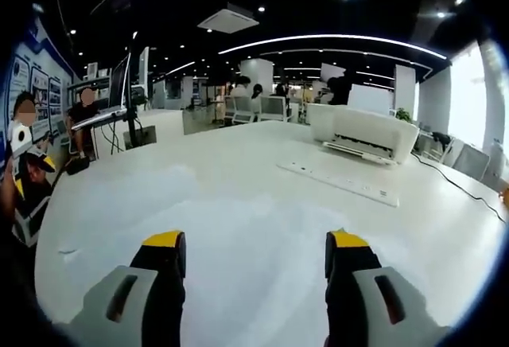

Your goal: Organize the stack of printing papers by aligning and flattening the scattered papers on the table

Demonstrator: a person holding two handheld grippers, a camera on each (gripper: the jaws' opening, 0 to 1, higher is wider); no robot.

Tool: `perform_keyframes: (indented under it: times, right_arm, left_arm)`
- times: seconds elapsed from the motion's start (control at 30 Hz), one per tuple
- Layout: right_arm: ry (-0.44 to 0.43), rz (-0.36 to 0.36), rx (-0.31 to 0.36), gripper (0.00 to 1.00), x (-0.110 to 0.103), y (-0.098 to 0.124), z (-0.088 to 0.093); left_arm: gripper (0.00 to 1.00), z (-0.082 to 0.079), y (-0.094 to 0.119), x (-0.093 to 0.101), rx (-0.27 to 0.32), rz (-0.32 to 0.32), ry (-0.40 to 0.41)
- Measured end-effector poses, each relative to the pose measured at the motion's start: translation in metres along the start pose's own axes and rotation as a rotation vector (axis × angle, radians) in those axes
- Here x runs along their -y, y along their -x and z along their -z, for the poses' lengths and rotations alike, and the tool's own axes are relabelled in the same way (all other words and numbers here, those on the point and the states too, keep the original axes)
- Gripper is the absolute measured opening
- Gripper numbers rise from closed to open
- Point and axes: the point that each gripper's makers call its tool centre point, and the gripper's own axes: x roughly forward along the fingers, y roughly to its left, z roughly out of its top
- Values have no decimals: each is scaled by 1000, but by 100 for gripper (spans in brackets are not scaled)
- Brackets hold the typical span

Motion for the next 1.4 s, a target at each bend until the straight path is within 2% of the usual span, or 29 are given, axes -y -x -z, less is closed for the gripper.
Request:
perform_keyframes:
  times: [0.17, 0.47, 0.83, 1.07, 1.4]
  right_arm:
    - [8, -1, 9, 68, -1, -4, 0]
    - [12, 11, 10, 71, 15, -14, 4]
    - [-18, 16, 10, 71, 26, -32, 14]
    - [-42, 33, -6, 71, 34, -34, 24]
    - [-61, 33, -15, 71, 43, -38, 35]
  left_arm:
    - [70, 0, 0, -1, 2, -4, 3]
    - [70, 3, -2, 0, -2, -2, 11]
    - [70, 6, -5, 1, -9, 1, 20]
    - [70, 2, -8, 2, -11, 1, 19]
    - [70, 1, -15, -5, -21, 4, 26]
